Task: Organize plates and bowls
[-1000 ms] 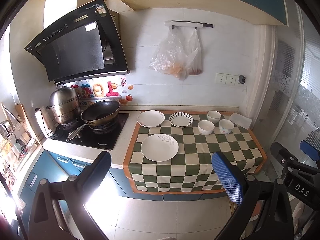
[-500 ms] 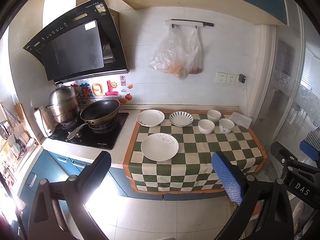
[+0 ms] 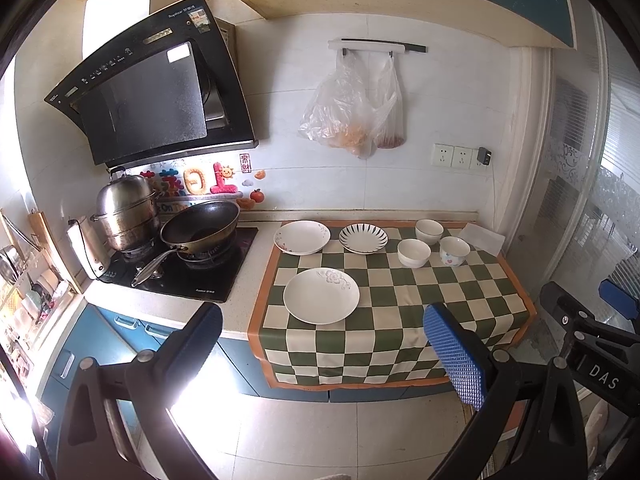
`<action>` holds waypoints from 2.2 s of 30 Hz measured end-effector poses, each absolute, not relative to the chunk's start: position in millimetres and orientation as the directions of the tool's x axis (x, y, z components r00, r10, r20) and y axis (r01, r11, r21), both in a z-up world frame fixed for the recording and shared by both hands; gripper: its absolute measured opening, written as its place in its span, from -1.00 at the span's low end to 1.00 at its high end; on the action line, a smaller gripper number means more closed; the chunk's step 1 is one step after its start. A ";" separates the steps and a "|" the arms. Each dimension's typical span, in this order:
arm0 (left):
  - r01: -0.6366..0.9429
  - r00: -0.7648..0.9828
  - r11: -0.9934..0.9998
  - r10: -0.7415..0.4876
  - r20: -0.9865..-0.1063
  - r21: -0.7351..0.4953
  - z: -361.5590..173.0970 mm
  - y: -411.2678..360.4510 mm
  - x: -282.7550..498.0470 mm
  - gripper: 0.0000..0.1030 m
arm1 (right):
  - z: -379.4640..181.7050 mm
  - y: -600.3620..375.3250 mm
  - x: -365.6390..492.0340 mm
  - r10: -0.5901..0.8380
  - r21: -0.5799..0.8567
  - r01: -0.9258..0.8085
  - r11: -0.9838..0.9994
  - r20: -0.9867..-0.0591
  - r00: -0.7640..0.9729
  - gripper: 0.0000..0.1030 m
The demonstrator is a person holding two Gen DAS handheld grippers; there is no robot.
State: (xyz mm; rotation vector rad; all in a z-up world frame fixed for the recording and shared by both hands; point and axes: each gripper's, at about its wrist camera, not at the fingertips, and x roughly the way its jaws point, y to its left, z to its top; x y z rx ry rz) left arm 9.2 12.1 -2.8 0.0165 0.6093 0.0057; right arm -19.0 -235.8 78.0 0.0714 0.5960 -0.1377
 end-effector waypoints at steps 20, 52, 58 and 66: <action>-0.136 0.605 0.991 0.066 -0.794 -0.021 -135.7 119.5 190.4 1.00 | -78.6 -198.5 156.0 0.103 0.172 0.063 0.983 -0.800 0.592 1.00; -0.175 0.019 0.974 -0.139 -0.990 -0.140 -408.1 124.0 475.1 -0.27 | -423.7 -178.6 558.3 0.470 0.469 0.034 0.882 -0.875 -0.122 -0.73; -0.137 0.036 0.981 -0.136 -0.990 -0.139 -395.7 111.3 472.7 -0.28 | -409.6 -178.2 550.3 0.450 0.450 0.018 0.893 -0.892 -0.045 -0.71; -0.057 0.071 0.988 -0.138 -0.988 -0.142 -381.5 59.0 476.7 -0.28 | -382.9 -215.0 539.6 0.431 0.433 0.044 0.900 -0.901 0.048 -0.71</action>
